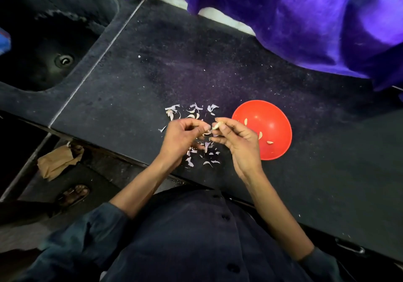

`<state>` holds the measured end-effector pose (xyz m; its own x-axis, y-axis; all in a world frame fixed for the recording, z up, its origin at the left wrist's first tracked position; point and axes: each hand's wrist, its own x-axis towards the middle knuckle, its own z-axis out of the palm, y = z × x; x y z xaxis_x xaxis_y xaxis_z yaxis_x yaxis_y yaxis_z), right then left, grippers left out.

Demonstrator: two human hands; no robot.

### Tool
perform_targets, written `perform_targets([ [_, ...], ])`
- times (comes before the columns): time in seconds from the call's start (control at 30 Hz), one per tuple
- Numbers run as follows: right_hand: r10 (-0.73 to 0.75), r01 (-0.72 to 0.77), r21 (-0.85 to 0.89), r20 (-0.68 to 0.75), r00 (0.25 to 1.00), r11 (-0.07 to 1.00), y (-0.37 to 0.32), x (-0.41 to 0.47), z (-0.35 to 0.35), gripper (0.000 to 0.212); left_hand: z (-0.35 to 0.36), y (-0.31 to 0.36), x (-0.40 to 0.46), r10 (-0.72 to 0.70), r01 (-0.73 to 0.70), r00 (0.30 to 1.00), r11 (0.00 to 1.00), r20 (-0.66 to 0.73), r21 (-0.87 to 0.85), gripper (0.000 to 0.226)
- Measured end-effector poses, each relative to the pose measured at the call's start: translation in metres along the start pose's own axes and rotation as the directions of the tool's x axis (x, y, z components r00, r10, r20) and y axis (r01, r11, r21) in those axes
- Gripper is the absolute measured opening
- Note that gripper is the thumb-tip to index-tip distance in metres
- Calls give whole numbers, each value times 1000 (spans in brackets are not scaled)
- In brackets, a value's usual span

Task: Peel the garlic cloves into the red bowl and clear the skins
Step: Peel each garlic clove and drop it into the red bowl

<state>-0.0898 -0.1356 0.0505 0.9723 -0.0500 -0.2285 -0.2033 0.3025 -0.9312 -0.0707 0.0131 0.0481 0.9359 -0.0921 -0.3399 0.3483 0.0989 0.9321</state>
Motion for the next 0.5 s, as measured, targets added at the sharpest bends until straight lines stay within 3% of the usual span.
perform_targets([
  [0.23, 63, -63, 14, -3, 998, 998, -1, 2, -3, 19, -4, -5, 6, 113, -109, 991, 992, -72, 57, 15],
  [0.37, 66, -66, 5, 7, 998, 998, 0, 4, -3, 24, -2, -3, 7, 122, -119, 992, 990, -33, 73, 24],
  [0.5, 40, -40, -35, -7, 999, 999, -2, 3, -3, 33, 1, 1, 3, 123, -122, 992, 988, 1, 93, 19],
])
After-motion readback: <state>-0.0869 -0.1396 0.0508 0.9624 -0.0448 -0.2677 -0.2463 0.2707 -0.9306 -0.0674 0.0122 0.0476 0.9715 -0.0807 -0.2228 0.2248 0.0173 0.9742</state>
